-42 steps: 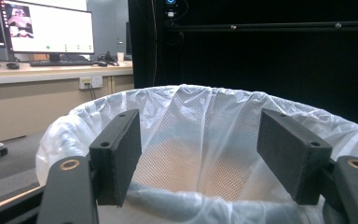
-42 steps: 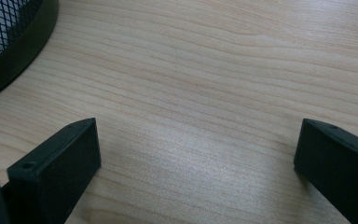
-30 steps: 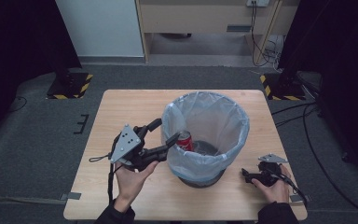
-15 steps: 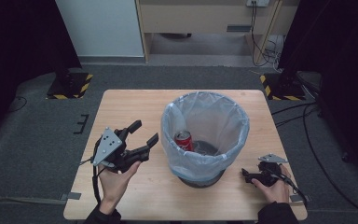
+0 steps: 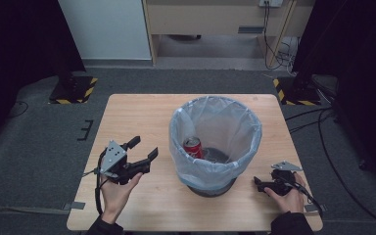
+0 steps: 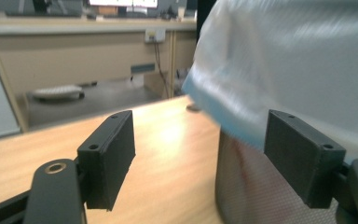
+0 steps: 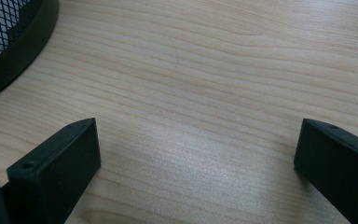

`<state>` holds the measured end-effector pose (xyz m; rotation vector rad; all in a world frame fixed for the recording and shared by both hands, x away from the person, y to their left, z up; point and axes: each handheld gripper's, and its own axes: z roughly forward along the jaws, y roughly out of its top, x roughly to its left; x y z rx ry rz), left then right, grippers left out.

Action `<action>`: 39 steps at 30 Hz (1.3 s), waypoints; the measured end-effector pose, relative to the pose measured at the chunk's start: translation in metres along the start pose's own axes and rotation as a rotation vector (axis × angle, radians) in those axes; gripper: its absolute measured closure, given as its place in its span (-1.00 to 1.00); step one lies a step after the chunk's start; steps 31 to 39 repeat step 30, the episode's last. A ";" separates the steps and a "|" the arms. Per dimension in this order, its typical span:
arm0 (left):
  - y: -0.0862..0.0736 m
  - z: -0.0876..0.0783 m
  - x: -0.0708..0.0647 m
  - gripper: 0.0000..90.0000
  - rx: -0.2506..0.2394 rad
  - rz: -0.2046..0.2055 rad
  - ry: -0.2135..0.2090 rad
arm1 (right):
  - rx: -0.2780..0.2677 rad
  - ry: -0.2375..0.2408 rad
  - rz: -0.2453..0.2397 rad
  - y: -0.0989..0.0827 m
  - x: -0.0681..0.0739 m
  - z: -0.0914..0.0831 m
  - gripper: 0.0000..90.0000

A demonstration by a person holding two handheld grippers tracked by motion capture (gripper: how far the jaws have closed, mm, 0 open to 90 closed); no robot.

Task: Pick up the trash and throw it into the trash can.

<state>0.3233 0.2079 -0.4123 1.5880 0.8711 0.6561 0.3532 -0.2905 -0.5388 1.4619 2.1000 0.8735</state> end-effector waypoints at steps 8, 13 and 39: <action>-0.042 0.010 0.014 -0.54 0.165 -0.027 0.030 | 0.000 0.000 0.000 0.000 0.000 0.000 -0.99; -0.063 0.017 0.021 -0.57 0.243 -0.037 0.050 | 0.000 0.000 0.000 0.000 0.000 0.000 -0.99; -0.119 0.015 0.049 -0.70 0.540 -0.053 0.184 | 0.000 0.000 0.000 0.000 0.000 0.000 -0.99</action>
